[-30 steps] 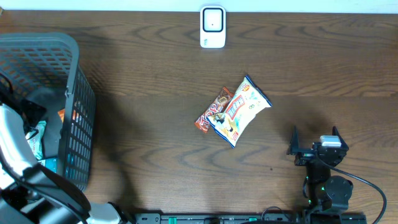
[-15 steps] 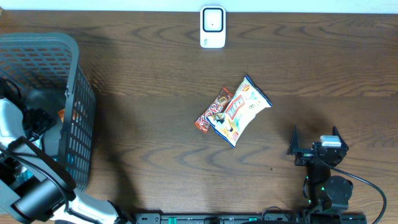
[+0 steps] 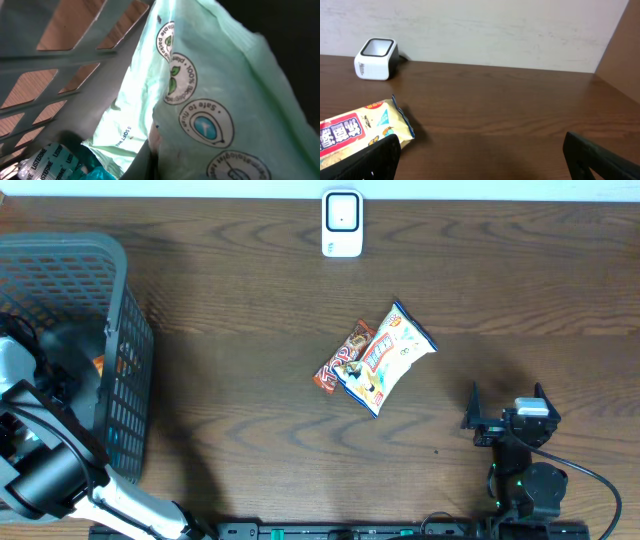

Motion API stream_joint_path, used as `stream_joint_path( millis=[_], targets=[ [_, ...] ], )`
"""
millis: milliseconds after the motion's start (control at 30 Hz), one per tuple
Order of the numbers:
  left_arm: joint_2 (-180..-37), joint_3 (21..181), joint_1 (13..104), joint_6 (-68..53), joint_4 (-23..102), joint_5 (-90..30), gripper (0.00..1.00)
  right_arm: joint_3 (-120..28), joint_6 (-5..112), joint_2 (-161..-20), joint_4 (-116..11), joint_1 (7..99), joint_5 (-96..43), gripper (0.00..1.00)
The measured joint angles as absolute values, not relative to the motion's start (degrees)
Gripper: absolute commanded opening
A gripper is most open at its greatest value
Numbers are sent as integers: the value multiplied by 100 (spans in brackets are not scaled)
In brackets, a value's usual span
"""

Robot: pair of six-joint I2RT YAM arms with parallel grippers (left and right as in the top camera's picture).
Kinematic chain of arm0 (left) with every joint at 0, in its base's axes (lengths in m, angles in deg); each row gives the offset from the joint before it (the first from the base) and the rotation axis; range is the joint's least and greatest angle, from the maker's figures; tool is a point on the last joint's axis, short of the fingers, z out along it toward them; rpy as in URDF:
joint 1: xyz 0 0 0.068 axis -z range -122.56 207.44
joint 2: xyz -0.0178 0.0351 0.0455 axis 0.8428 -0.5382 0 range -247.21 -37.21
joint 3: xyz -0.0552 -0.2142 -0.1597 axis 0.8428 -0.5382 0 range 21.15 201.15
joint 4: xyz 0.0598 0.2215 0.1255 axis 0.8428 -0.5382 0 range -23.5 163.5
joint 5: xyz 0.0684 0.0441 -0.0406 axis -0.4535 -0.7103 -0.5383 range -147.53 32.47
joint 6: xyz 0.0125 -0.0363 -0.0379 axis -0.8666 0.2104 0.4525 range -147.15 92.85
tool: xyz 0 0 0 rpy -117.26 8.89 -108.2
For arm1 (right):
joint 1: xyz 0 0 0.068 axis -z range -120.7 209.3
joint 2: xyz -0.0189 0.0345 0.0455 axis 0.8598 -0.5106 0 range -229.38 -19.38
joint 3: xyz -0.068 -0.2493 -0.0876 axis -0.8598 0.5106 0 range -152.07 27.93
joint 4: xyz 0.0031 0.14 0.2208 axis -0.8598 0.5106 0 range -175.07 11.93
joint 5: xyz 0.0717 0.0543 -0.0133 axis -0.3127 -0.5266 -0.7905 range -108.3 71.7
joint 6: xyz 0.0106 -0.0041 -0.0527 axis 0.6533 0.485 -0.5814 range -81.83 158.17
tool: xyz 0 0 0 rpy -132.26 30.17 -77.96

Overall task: Scan the item barcode
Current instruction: 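Grasp the mint-green packet with the left gripper and lift it out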

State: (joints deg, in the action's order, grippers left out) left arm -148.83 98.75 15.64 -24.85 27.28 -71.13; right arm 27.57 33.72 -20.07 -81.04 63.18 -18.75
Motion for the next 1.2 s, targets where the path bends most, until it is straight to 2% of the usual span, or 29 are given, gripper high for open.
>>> stream_joint_path(
  millis=[300,500,867,1033,1200],
  targets=[
    [-14159,9842,1634,-2192,2711,-6377,8,2757,3372,-2007,-8104,6318,-1875,99],
    [-12454,9855,1995,-1822,3303,-5135,7,2757,3372,-2007,-8104,6318,-1873,99],
    [-9746,9866,2495,-835,4310,-3972,7,2757,3372,-2007,-8106,6318,-1873,99],
    [-9163,9866,2646,-411,4549,-2886,7,2757,3372,-2007,-8104,6318,-1873,99],
    [-9123,9866,3448,-273,4509,-2117,7,2757,3372,-2007,-8104,6318,-1875,99]
  ],
)
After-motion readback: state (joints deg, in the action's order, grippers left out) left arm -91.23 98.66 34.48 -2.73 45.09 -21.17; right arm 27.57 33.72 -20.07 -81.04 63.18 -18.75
